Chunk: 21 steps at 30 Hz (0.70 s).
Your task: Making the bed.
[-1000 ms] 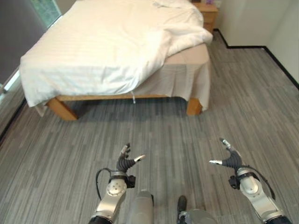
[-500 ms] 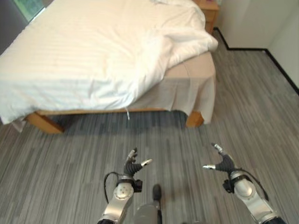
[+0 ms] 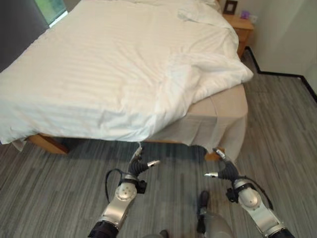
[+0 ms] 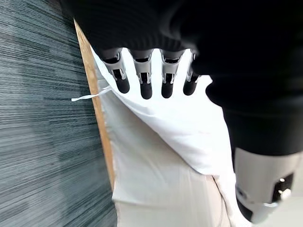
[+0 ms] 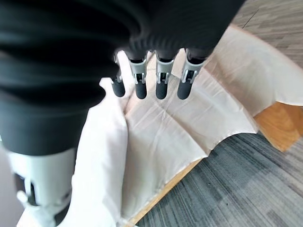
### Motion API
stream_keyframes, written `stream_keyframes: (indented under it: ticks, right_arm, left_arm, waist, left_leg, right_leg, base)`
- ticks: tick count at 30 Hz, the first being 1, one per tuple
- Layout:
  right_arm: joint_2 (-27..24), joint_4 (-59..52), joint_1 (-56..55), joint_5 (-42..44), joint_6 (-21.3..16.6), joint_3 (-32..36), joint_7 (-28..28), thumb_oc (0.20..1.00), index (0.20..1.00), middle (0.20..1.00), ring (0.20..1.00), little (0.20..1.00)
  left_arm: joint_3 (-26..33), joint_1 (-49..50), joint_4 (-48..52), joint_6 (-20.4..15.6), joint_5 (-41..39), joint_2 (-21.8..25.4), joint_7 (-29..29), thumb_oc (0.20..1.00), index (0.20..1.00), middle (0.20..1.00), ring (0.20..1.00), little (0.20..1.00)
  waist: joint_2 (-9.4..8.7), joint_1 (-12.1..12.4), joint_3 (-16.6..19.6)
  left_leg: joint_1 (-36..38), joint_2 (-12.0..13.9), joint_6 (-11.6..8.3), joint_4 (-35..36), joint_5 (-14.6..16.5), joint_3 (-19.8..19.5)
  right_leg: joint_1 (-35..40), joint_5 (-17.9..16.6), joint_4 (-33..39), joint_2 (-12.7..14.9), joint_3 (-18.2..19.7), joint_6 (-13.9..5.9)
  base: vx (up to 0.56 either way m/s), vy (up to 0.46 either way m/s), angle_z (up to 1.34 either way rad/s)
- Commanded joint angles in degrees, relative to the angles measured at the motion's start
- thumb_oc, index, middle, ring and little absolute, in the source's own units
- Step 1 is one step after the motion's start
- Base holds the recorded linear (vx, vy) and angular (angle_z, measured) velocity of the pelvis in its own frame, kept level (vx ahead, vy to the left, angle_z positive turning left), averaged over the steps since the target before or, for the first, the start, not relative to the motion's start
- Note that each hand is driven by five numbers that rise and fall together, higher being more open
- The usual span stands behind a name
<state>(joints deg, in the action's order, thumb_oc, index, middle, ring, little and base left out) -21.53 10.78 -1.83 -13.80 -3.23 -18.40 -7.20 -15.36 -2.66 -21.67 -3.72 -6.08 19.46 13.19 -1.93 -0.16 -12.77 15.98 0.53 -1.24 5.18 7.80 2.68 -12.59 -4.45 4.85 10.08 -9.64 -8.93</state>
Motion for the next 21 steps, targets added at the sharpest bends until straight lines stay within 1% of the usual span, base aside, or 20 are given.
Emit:
stream_keyframes:
  ticks: [1,2,3,4,5,6,7,8,9,10,12,13,14,15,16,17,18,19,20,21]
  right_arm:
    - [-0.6,-4.6,-2.1,-3.8,1.6,7.1,-6.1,1.000,1.000,1.000,1.000,1.000]
    - [-0.6,-4.6,-2.1,-3.8,1.6,7.1,-6.1,1.000,1.000,1.000,1.000,1.000]
    - [-1.6,-3.5,-2.3,-3.2,1.8,9.8,-8.1,1.000,1.000,1.000,1.000,1.000]
    - [-1.7,-3.5,-2.4,-3.2,1.8,9.7,-8.1,1.000,1.000,1.000,1.000,1.000]
    - [-5.1,-5.0,-0.4,-3.0,1.7,14.1,-11.0,1.000,1.000,1.000,1.000,1.000]
    - [-6.8,-5.2,0.7,-2.9,1.6,15.1,-12.2,1.000,1.000,1.000,1.000,1.000]
    - [-8.2,-5.4,2.3,-2.7,1.8,15.9,-12.9,1.000,1.000,1.000,1.000,1.000]
    - [-8.7,-6.0,3.3,-2.8,2.1,16.5,-13.3,1.000,1.000,1.000,1.000,1.000]
    - [-9.2,-6.2,3.8,-3.2,2.5,16.7,-13.2,1.000,1.000,1.000,1.000,1.000]
    - [-9.7,-6.6,4.1,-3.8,3.0,17.5,-13.2,1.000,1.000,1.000,1.000,1.000]
    - [-9.4,-7.8,4.9,-4.5,3.6,18.5,-13.4,1.000,1.000,1.000,1.000,1.000]
    - [-8.7,-7.8,5.1,-5.8,4.1,19.9,-14.3,1.000,1.000,1.000,1.000,1.000]
    - [-8.7,-7.8,5.1,-6.2,4.4,20.3,-14.7,1.000,1.000,1.000,1.000,1.000]
    - [-9.2,-7.3,5.4,-7.2,4.9,20.9,-15.1,1.000,1.000,1.000,1.000,1.000]
    - [-9.3,-7.9,5.9,-7.8,4.9,21.3,-15.5,1.000,1.000,1.000,1.000,1.000]
    - [-9.3,-7.9,5.9,-7.9,5.0,21.4,-15.5,1.000,1.000,1.000,1.000,1.000]
    - [-8.8,-8.5,7.5,-8.0,4.6,21.0,-14.9,1.000,1.000,1.000,1.000,1.000]
    - [-8.8,-8.5,7.5,-8.0,4.6,20.9,-14.9,1.000,1.000,1.000,1.000,1.000]
    - [-9.9,-11.0,8.7,-9.9,4.3,20.3,-12.5,1.000,1.000,1.000,1.000,1.000]
    - [-10.8,-12.5,10.4,-11.6,3.8,19.2,-11.5,1.000,1.000,1.000,1.000,1.000]
  left_arm:
    - [3.8,2.3,4.5,-3.3,0.1,0.2,2.0,1.000,1.000,1.000,1.000,1.000]
    - [3.8,2.4,4.5,-3.3,0.1,0.2,2.0,1.000,1.000,1.000,1.000,1.000]
    - [5.6,4.3,5.1,-4.0,-0.8,0.3,3.1,1.000,1.000,1.000,1.000,1.000]
    - [5.6,4.4,5.2,-4.0,-0.9,0.3,3.1,1.000,1.000,1.000,1.000,1.000]
    - [9.3,6.2,7.3,-5.5,-5.3,0.5,3.5,1.000,1.000,1.000,1.000,1.000]
    - [9.8,6.0,8.0,-5.9,-6.5,1.0,3.1,1.000,1.000,1.000,1.000,1.000]
    - [10.1,5.4,8.5,-6.2,-6.9,1.3,3.1,1.000,1.000,1.000,1.000,1.000]
    - [10.4,4.8,8.8,-6.1,-7.2,1.3,3.0,1.000,1.000,1.000,1.000,1.000]
    - [10.4,4.7,9.5,-6.2,-7.7,0.9,2.6,1.000,1.000,1.000,1.000,1.000]
    - [10.7,4.9,10.4,-6.2,-7.7,0.5,2.8,1.000,1.000,1.000,1.000,1.000]
    - [11.5,5.7,12.3,-6.8,-9.0,-0.5,2.8,1.000,1.000,1.000,1.000,1.000]
    - [12.1,6.5,13.7,-6.2,-8.6,-1.4,1.8,1.000,1.000,1.000,1.000,1.000]
    - [11.9,6.8,14.2,-6.0,-8.4,-1.7,1.6,1.000,1.000,1.000,1.000,1.000]
    - [11.6,7.2,14.9,-5.8,-8.0,-1.9,1.4,1.000,1.000,1.000,1.000,1.000]
    - [11.4,7.2,14.7,-5.6,-7.5,-1.9,1.6,1.000,1.000,1.000,1.000,1.000]
    - [11.4,7.2,14.7,-5.6,-7.5,-1.9,1.7,1.000,1.000,1.000,1.000,1.000]
    - [11.0,7.4,13.9,-5.2,-6.9,-1.2,2.4,1.000,1.000,1.000,1.000,1.000]
    - [11.0,7.4,13.9,-5.2,-6.9,-1.2,2.4,1.000,1.000,1.000,1.000,1.000]
    - [11.2,7.5,12.5,-4.4,-8.7,-1.2,1.6,1.000,1.000,1.000,1.000,1.000]
    - [11.0,7.9,11.7,-4.2,-9.1,-1.4,1.9,1.000,1.000,1.000,1.000,1.000]
  waist:
    - [0.45,-0.3,0.3]
    - [0.51,-0.3,0.2]
    - [1.47,-0.2,1.2]
    - [1.65,-0.4,1.2]
    - [3.22,0.8,0.5]
    - [2.83,1.3,-0.7]
    - [2.05,1.6,-1.6]
    - [1.60,1.5,-2.3]
    - [1.47,1.8,-3.0]
    - [1.59,2.1,-3.1]
    - [1.57,2.7,-2.6]
    - [2.41,2.2,-1.1]
    - [2.74,2.2,-0.5]
    - [2.68,2.5,0.6]
    - [2.59,2.6,1.0]
    - [2.59,2.6,0.9]
    - [1.90,3.1,1.8]
    - [1.84,3.1,1.8]
    - [1.75,2.1,0.7]
    - [2.24,1.3,0.0]
  left_leg:
    - [-0.2,7.8,-5.21,-0.2,-0.2,-0.8]
    - [-0.2,7.9,-5.24,-0.2,-0.2,-0.8]
    - [0.3,10.2,-6.47,-0.2,-2.9,-1.9]
    - [0.3,10.5,-6.58,-0.2,-2.9,-2.1]
    - [-5.4,13.4,-8.71,-12.0,-13.1,-3.8]
    - [-9.7,13.3,-8.35,-17.8,-15.7,-4.2]
    - [-12.9,13.3,-7.06,-21.2,-16.9,-2.3]
    - [-15.1,13.9,-6.40,-23.3,-16.2,1.1]
    - [-16.4,13.4,-6.27,-24.3,-14.7,2.7]
    - [-17.6,11.8,-6.42,-24.4,-13.0,3.8]
    - [-20.4,5.6,-4.77,-22.1,-7.5,4.9]
    - [-20.3,2.1,-1.94,-11.9,-7.6,13.8]
    - [-19.9,1.0,-1.31,-9.5,-8.2,16.3]
    - [-18.9,0.1,-1.12,-7.2,-7.7,16.9]
    - [-17.6,-0.1,-0.33,-5.7,-7.6,16.6]
    - [-17.5,-0.2,-0.25,-5.4,-7.7,16.5]
    - [-14.3,-1.9,2.32,-1.0,-8.6,13.4]
    - [-14.4,-2.0,2.34,-1.0,-8.6,13.4]
    - [-11.7,-1.7,3.53,-0.2,-6.8,13.0]
    - [-10.7,-1.4,3.75,-0.2,-6.7,12.2]
  right_leg:
    - [7.5,-3.6,0.0,2.2,0.3,-3.76]
    - [7.6,-3.6,0.0,2.1,0.2,-3.75]
    - [8.5,-3.1,-0.3,1.5,-0.3,-2.96]
    - [8.7,-3.1,-0.3,1.3,-0.5,-2.88]
    - [12.6,-0.2,0.1,-0.8,-2.3,0.12]
    - [14.0,0.7,0.1,-0.7,-3.2,1.29]
    - [15.2,1.7,0.1,-0.2,-4.1,2.25]
    - [16.2,2.8,0.1,0.2,-5.6,2.81]
    - [17.0,3.5,0.1,0.3,-5.7,2.83]
    - [17.7,4.1,0.1,0.4,-6.2,2.83]
    - [18.6,5.1,0.1,0.6,-7.1,2.61]
    - [20.3,7.3,0.1,-2.1,-8.0,2.64]
    - [21.1,8.1,0.1,-2.9,-8.6,2.73]
    - [23.1,9.8,0.0,-3.4,-8.7,2.44]
    - [23.5,10.5,-1.9,-3.3,-9.6,2.27]
    - [23.4,10.7,-2.2,-3.2,-9.7,2.21]
    - [19.8,10.0,-15.2,-1.9,-11.8,0.97]
    - [19.6,10.1,-15.4,-1.8,-11.8,0.95]
    - [12.3,3.9,-31.1,1.4,-11.2,-3.66]
    - [10.5,1.9,-34.8,1.8,-9.2,-4.43]
  base:
    - [0.56,-0.439,0.67]
    - [0.48,-0.455,0.60]
    - [0.22,-0.229,0.23]
    - [0.43,-0.599,-0.01]
    - [0.26,-0.532,-0.04]
    - [0.29,-0.672,0.11]
    - [0.15,-0.432,0.44]
    - [0.15,-0.329,0.60]
    - [0.19,-0.255,0.45]
    - [0.22,-0.181,0.31]
    - [0.38,-0.205,0.10]
    - [0.51,-0.193,0.14]
    - [0.61,-0.151,0.42]
    - [0.42,-0.019,0.64]
    - [0.31,0.003,0.54]
    - [0.30,0.120,0.42]
    - [0.20,0.116,0.20]
    - [0.35,0.170,0.41]
    - [0.21,0.083,0.33]
    - [0.20,0.085,0.35]
